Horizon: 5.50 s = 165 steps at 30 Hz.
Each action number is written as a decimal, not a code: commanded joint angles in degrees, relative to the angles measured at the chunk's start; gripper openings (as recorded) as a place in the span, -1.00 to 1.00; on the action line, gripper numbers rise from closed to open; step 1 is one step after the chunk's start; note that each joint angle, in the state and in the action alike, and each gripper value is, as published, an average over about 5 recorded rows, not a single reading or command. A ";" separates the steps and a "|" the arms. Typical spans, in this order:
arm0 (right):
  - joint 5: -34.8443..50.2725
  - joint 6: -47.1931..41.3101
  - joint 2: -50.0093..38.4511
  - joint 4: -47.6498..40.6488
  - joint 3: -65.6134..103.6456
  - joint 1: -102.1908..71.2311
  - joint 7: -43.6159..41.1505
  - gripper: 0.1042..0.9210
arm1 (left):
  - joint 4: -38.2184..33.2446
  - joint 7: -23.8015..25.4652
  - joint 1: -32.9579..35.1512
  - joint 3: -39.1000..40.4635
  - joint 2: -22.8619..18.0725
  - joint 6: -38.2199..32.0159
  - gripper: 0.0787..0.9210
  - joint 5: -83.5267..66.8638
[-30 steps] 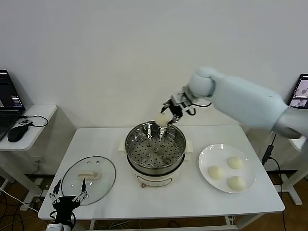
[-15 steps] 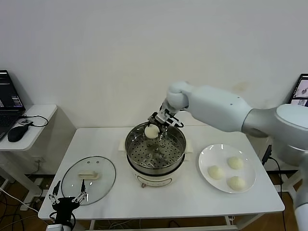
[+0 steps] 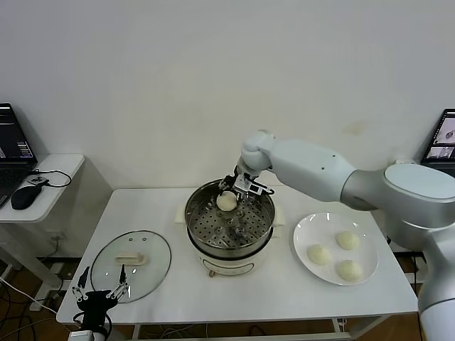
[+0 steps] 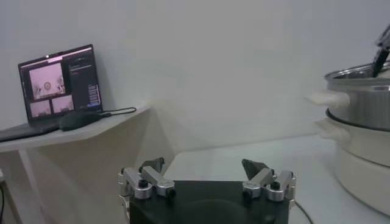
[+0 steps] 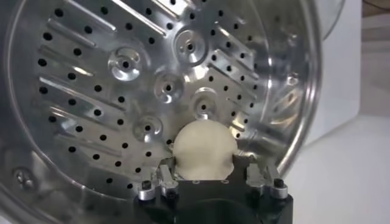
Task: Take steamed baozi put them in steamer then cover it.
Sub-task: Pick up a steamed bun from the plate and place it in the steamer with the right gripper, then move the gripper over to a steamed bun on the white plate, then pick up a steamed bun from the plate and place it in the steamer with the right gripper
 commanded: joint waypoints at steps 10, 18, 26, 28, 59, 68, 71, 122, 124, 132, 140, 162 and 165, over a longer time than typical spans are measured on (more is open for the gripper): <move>26.62 -35.60 -15.25 23.87 -3.87 13.62 -9.41 0.76 | -0.87 -0.13 -0.11 -0.29 0.94 1.22 0.77 -0.56; 32.98 -50.09 -33.03 38.71 -5.35 18.61 -9.81 0.76 | -1.07 -0.18 -0.81 0.33 2.09 2.08 0.77 -0.89; 28.44 -50.99 -50.82 45.52 -5.17 14.90 -9.95 0.76 | -1.26 -0.17 -0.94 0.97 3.56 2.32 0.77 -0.80; 26.09 -50.11 -53.19 45.91 -4.79 12.45 -10.09 0.76 | -1.16 -0.16 -0.87 0.94 3.98 2.34 0.77 -0.79; 8.38 -40.79 -39.45 23.16 25.94 -31.28 -8.47 0.76 | -0.57 0.08 1.16 -2.07 2.68 2.58 0.77 0.52; 7.51 -40.39 -36.03 20.67 25.98 -31.73 -7.82 0.76 | 0.07 0.08 0.53 -2.20 2.81 2.59 0.77 0.49; 7.33 -40.47 -35.35 19.87 26.11 -31.89 -7.75 0.76 | 0.35 0.07 0.32 -2.14 2.84 2.59 0.77 0.49; 40.05 -53.15 -24.81 33.78 2.09 17.47 -9.12 0.29 | -1.06 -0.08 -0.34 -1.60 2.91 2.47 0.77 -0.23; 41.05 -53.64 -21.19 32.08 2.20 16.49 -8.63 0.30 | -1.04 -0.07 -0.30 -1.98 2.83 2.50 0.77 -0.47; 40.70 -53.74 -7.43 22.87 3.10 9.88 -8.15 0.30 | -0.73 -0.01 -0.50 -3.38 2.54 2.67 0.77 -1.38; 38.34 -53.94 0.04 15.00 2.48 3.97 -7.50 0.30 | -0.33 0.03 -0.83 -3.85 2.47 2.65 0.77 -1.74; 33.17 -54.08 4.50 5.34 4.90 -5.40 -4.20 0.30 | 0.58 0.09 -1.17 -3.99 2.67 2.03 0.77 -2.31; 33.26 -54.09 4.46 5.31 5.19 -5.71 -3.93 0.30 | 0.55 0.09 -1.24 -3.99 2.61 2.05 0.77 -2.24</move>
